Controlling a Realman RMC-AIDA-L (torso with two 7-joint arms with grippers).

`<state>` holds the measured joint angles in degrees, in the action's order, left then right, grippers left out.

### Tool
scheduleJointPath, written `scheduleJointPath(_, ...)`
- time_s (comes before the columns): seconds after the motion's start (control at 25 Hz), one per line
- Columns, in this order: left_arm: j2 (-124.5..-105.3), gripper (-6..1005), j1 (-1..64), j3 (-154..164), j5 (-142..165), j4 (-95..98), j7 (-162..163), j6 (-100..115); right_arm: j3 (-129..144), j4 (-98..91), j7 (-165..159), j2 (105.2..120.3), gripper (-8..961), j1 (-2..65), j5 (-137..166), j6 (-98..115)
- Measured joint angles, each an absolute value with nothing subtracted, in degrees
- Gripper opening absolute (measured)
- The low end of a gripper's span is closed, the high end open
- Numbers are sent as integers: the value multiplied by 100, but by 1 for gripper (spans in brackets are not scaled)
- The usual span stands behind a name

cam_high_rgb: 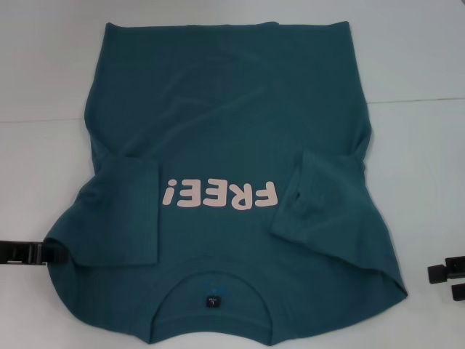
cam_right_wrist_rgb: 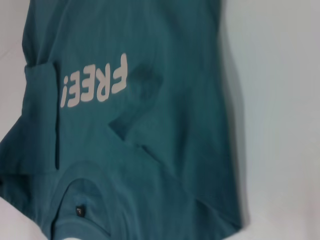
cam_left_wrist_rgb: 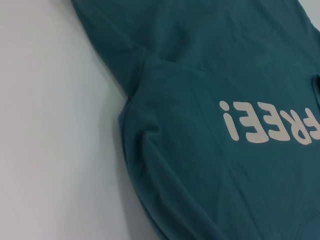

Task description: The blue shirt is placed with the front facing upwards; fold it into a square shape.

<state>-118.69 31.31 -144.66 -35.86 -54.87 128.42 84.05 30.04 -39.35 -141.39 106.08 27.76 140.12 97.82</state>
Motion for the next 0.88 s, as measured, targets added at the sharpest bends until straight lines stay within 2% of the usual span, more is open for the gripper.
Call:
scheduleJointPath(0.16, -11874, 14, 3136, -14465, -3586, -5512, 12808, 8368, 3005, -3985, -14108, 10718, 880, 2783, 14011, 9797)
scheduleJointPath(0.88, -11892, 15, 2982, -14493, -3821, -5573, 12804, 8415, 2452, -4017, -13785, 10669, 878, 2681, 13930, 10043)
